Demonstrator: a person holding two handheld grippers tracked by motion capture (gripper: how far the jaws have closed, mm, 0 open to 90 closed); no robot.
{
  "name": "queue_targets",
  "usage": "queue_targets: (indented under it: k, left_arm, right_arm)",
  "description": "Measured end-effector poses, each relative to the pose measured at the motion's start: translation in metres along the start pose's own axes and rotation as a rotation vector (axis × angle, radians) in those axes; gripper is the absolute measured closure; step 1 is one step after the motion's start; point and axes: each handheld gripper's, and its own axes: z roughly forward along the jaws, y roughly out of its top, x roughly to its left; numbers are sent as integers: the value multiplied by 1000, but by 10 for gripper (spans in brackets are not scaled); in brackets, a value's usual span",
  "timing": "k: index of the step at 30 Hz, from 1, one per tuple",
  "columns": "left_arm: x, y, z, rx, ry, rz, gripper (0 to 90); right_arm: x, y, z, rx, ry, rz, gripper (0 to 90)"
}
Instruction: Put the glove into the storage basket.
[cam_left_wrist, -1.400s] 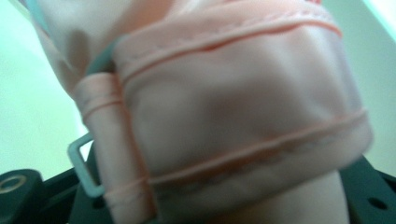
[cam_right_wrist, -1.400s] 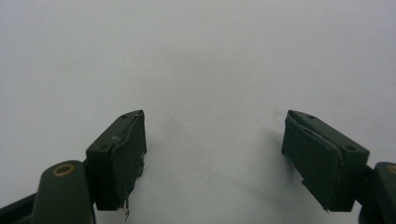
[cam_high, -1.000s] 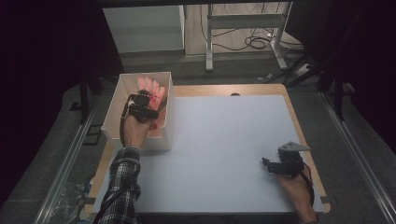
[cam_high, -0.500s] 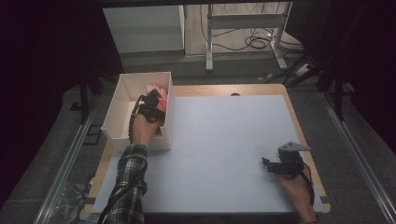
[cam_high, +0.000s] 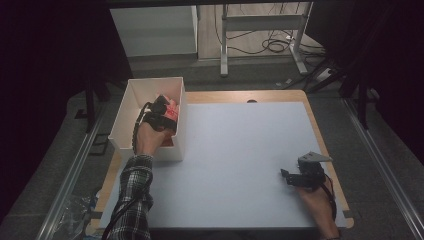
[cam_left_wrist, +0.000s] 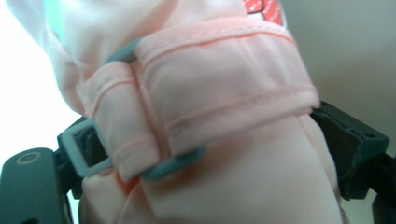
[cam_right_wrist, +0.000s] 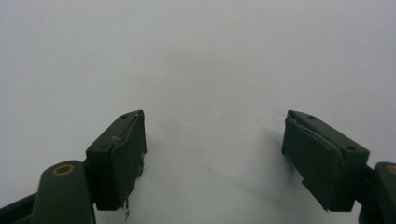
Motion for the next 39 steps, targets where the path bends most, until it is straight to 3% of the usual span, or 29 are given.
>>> queue_targets:
  k: [12, 25, 39]
  left_arm:
    - [1, -4, -20, -51, -17, 17, 120]
    - [8, -15, -36, -113, 8, 19, 116]
    - [6, -27, -58, -193, -2, 27, 71]
  right_arm:
    - [0, 0, 0, 0, 0, 0, 221]
    - [0, 0, 0, 0, 0, 0, 221]
    - [0, 0, 0, 1, -1, -1, 221]
